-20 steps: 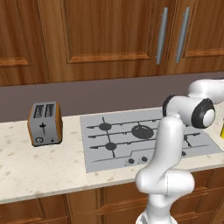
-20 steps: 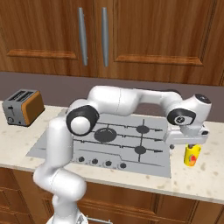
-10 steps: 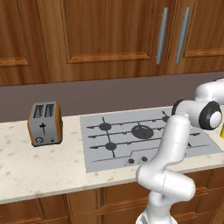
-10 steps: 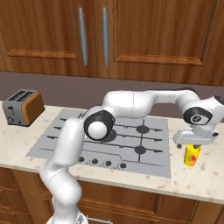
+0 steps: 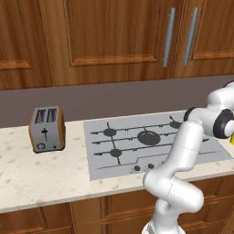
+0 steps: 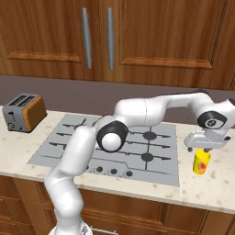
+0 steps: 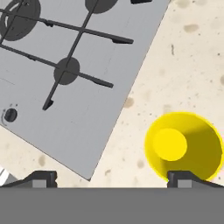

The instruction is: Pick the cup and bowl from the counter and place them on the counter next to the sink.

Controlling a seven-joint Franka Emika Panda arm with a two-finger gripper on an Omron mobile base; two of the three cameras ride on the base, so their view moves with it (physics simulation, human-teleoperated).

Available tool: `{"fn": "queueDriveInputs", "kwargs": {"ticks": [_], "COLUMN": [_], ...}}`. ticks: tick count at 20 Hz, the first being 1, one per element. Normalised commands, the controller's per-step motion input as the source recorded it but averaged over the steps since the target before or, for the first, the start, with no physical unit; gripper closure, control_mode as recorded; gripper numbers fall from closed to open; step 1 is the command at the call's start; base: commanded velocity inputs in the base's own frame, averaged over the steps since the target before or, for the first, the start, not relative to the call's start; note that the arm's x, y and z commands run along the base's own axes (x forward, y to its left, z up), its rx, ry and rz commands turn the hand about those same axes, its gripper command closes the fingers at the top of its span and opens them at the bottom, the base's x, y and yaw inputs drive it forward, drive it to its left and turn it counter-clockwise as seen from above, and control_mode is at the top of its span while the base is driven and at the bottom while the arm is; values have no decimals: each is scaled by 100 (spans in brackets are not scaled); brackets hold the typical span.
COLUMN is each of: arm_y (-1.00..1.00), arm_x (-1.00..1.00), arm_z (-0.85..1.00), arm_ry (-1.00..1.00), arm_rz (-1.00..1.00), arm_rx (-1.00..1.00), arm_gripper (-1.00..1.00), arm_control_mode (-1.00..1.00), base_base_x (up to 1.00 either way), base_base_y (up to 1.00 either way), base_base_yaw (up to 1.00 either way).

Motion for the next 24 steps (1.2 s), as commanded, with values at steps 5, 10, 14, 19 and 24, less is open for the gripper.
{"fn": "queueDriveInputs", "kwargs": {"ticks": [5, 10, 14, 19, 24], "arm_y": [1, 6, 0, -7, -7], "arm_x": [34, 41, 22, 1, 0], "arm_z": [-23, -4, 0, -7, -27], "arm_ry": [3, 14, 15, 13, 12], "arm_rz": [-1, -12, -17, -12, -10], "arm_rx": [0, -7, -5, 0, 0], "arm_gripper": [-100, -100, -100, -100, -100], "arm_control_mode": [-100, -100, -100, -100, -100], "base_base_x": [0, 0, 0, 0, 0], "base_base_y": [0, 0, 0, 0, 0], "base_base_yaw": [0, 0, 0, 0, 0]}}
